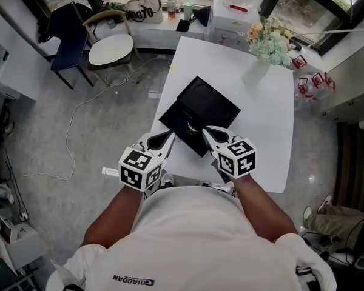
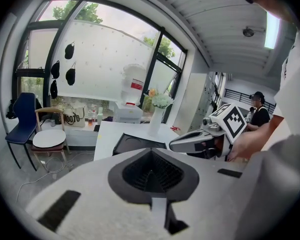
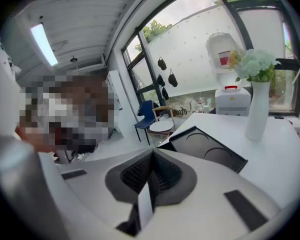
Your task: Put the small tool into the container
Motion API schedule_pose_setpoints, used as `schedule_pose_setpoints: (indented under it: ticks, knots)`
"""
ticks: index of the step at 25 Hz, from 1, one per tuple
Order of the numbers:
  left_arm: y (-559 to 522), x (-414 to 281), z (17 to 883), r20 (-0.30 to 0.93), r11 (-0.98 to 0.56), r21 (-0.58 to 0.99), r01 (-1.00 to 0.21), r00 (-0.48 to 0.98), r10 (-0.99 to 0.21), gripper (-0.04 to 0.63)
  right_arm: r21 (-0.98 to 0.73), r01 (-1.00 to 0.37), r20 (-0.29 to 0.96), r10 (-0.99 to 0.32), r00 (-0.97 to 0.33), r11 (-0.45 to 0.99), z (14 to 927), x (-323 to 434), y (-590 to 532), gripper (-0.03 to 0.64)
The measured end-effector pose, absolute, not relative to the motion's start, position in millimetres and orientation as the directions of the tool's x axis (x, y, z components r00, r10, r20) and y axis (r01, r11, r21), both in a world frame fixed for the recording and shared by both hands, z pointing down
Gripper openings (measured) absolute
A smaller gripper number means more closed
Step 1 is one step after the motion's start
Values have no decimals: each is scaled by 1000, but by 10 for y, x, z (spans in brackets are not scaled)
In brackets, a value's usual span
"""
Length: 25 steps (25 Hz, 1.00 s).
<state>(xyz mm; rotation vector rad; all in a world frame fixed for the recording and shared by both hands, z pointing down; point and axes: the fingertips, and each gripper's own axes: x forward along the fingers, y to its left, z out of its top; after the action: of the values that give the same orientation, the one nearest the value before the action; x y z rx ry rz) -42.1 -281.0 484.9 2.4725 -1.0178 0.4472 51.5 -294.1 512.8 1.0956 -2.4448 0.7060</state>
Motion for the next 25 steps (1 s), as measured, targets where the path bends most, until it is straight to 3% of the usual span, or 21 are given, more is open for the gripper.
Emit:
schedule_pose_setpoints:
  ticks: [9, 25]
  knots:
    - [-2830, -185, 4615, 391, -688, 243, -684, 718, -576, 9, -451, -719, 299, -670, -680, 529, 4482, 798, -2667, 6]
    - [-2785, -38, 4507, 379, -717, 215, -663, 733, -565, 9, -411, -758, 300, -710, -637, 506, 4571, 1079, -2461, 5]
